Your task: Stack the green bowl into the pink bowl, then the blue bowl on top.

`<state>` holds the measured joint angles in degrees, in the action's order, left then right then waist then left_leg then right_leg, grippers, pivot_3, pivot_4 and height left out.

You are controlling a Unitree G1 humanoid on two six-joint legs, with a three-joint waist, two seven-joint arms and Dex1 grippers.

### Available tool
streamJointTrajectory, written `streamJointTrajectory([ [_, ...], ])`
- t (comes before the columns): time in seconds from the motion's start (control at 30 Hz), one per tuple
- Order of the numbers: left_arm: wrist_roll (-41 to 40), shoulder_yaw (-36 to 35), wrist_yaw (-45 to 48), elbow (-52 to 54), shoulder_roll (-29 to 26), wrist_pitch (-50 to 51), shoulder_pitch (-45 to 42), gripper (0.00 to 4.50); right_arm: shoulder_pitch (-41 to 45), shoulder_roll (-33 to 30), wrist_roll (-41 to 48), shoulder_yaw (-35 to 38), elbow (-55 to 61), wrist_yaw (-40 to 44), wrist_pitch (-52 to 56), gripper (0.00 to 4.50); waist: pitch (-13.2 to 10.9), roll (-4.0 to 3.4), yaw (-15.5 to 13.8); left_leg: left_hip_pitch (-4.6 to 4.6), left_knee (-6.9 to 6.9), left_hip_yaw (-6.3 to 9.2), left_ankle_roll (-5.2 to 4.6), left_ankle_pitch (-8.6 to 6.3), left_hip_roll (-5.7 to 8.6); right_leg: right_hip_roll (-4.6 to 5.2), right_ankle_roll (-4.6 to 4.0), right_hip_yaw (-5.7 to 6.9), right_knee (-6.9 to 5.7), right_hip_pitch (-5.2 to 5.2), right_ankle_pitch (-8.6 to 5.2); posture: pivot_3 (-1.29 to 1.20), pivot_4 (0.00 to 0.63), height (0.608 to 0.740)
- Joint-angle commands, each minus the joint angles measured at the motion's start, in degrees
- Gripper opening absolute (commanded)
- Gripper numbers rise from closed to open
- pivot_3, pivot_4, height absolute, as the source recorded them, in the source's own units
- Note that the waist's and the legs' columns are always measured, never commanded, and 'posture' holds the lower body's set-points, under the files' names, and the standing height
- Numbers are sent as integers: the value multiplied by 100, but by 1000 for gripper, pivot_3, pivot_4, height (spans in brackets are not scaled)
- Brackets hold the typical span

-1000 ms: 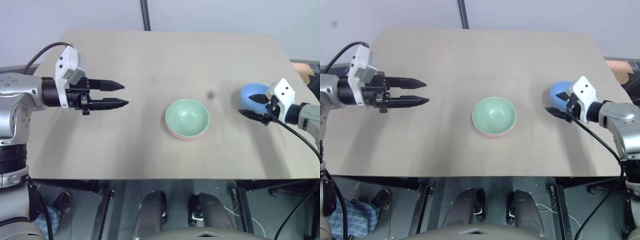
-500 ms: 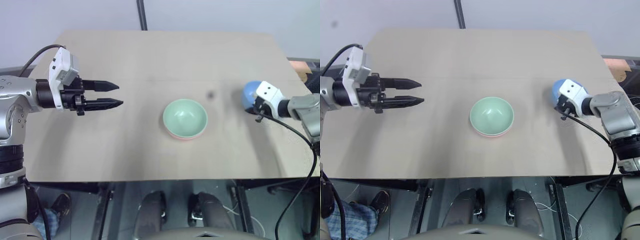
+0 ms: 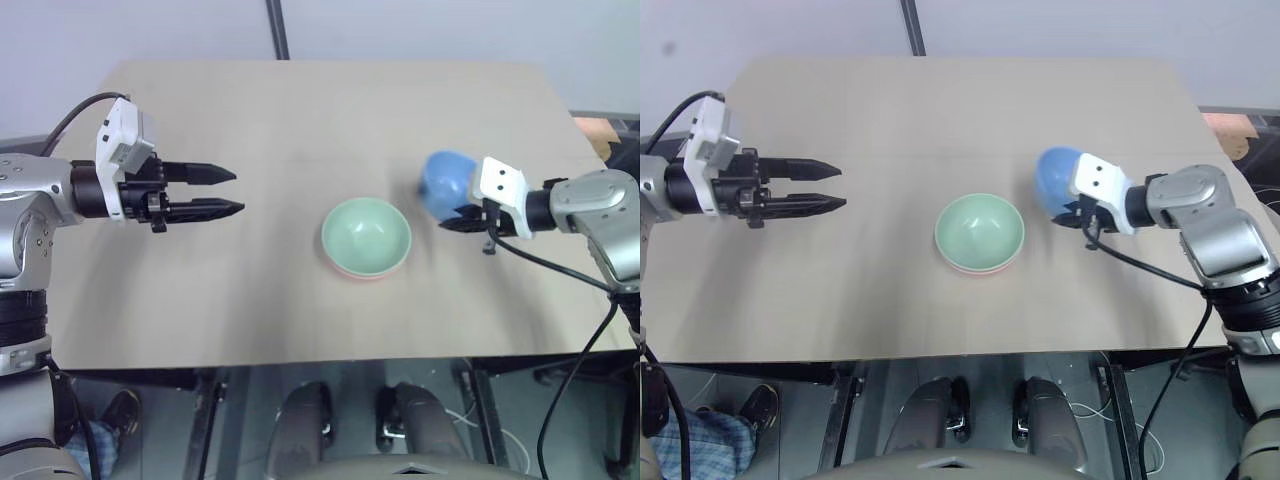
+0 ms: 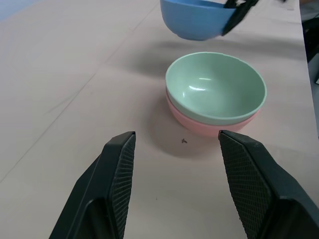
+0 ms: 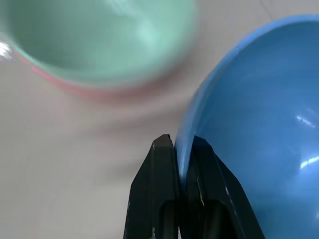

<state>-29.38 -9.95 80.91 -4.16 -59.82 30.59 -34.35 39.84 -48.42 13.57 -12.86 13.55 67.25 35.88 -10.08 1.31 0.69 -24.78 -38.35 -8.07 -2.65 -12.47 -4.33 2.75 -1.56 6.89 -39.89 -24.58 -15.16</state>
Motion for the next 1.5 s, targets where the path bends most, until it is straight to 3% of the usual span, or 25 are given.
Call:
streamJointTrajectory([
  [0.03,17,50,71,-29,-47,-140,-181,2816,198,-15,506,165,1023,191,257,27,0,0,-22,0,0,0,0,0,2,2,0,1,0,0,0,0,150,740],
  [0.23,-46,105,114,-92,-35,-161,-291,2816,186,-41,851,24,1786,185,586,27,1,1,-19,-1,0,2,-1,-1,2,3,0,2,0,0,0,0,150,740],
  [0.73,15,208,144,-168,-12,-237,-399,2816,849,385,106,-928,1827,-442,809,27,1,1,1,-2,-1,-1,-1,0,3,2,0,0,-2,-4,0,0,150,740],
  [0.83,11,223,136,-176,-4,-244,-417,2816,906,446,89,-996,1891,-434,802,1102,1,2,1,-2,-1,-1,-1,0,3,2,0,1,-2,-3,0,0,150,740],
  [1.0,30,282,129,-214,47,-283,-463,2816,1009,570,100,-1010,1929,-544,1018,3334,1,2,1,-2,-1,-1,-1,0,2,2,0,1,-3,-3,0,0,150,740],
  [1.13,58,323,92,-241,82,-289,-496,2816,1058,589,311,-664,1746,-595,1264,3334,1,2,1,-2,-2,-1,-1,0,2,2,0,1,-4,-3,0,0,150,740],
  [1.3,71,281,-4,-223,99,-247,-466,2816,852,558,1125,601,1281,-660,1756,3334,1,3,-12,-2,-2,-1,-1,0,3,2,-1,1,-3,-2,1,0,150,740],
  [1.5,75,170,-94,-118,57,-274,-177,2816,-127,90,1472,1861,720,-412,1032,3334,2,5,-25,-2,2,-2,-1,0,6,3,-1,1,1,-1,1,0,150,740],
])
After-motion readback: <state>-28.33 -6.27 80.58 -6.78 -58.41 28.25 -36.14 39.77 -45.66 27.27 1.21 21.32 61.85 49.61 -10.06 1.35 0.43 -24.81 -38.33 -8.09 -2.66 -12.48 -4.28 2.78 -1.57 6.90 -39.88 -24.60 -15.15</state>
